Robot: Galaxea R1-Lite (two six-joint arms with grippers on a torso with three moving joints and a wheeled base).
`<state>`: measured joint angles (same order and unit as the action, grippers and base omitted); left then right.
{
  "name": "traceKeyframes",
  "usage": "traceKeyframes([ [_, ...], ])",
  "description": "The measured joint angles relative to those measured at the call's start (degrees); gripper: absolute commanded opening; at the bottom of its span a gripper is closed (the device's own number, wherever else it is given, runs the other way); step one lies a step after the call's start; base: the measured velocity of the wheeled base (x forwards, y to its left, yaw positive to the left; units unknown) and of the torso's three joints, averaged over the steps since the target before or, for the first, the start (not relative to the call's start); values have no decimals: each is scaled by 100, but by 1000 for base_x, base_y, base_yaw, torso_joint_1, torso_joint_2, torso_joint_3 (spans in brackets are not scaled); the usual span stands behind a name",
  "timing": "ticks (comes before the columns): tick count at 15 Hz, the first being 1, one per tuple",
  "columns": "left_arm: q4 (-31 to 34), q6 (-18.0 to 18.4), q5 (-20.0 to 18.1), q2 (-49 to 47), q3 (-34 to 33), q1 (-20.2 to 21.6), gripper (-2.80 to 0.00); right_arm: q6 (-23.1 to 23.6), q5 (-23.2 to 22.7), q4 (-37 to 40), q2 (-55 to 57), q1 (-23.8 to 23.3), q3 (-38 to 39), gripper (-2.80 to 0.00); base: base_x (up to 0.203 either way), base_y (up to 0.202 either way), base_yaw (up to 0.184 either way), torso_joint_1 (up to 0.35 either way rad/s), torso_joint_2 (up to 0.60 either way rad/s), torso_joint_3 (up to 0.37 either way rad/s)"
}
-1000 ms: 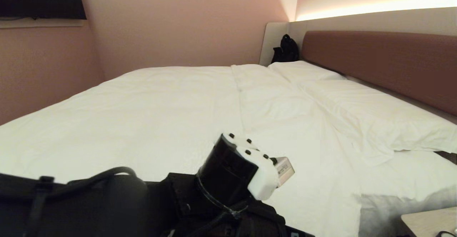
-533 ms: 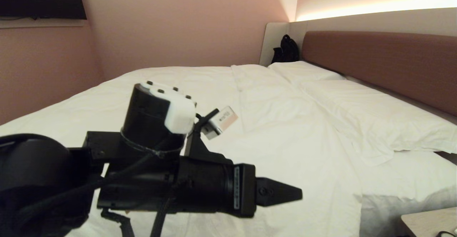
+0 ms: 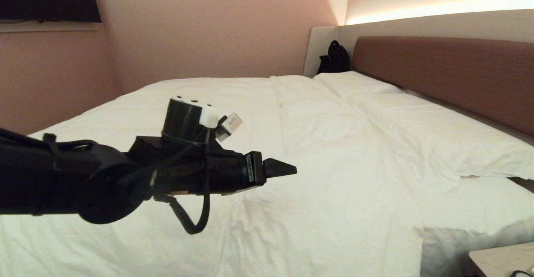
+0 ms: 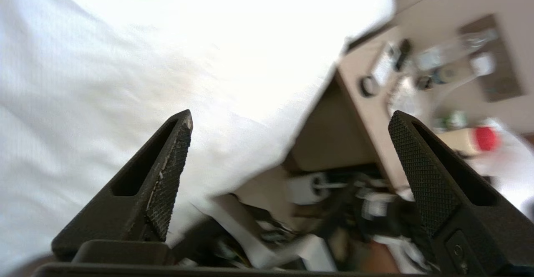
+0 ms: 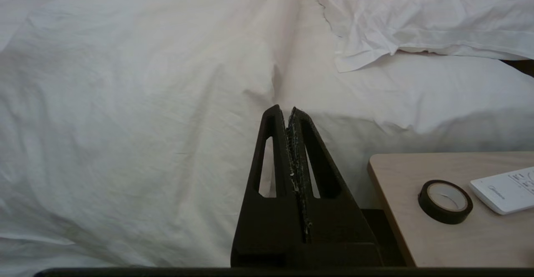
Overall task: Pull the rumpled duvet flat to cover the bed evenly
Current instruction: Flatten the corners of the folded blanket
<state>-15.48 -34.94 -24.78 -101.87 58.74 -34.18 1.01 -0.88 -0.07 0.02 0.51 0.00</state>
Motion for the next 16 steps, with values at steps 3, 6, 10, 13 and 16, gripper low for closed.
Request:
traceKeyframes([
  [3, -28, 1372, -19, -636, 102, 548, 0, 0, 1, -2, 0, 0, 0, -280, 0, 0, 0, 0, 0, 0],
  [6, -34, 2946, -193, -1091, 165, 1215, 0, 2, 2, 0, 0, 0, 0, -280, 0, 0, 0, 0, 0, 0],
  [10, -52, 3750, -293, -1467, 225, 1566, 0, 2, 2, -2, 0, 0, 0, -280, 0, 0, 0, 0, 0, 0],
  [13, -51, 3770, -492, -1624, 275, 1597, 0, 2, 2, 0, 0, 0, 0, -280, 0, 0, 0, 0, 0, 0],
  [16, -42, 3985, -717, -1871, 418, 1582, 0, 2, 2, -1, 0, 0, 0, -280, 0, 0, 0, 0, 0, 0],
])
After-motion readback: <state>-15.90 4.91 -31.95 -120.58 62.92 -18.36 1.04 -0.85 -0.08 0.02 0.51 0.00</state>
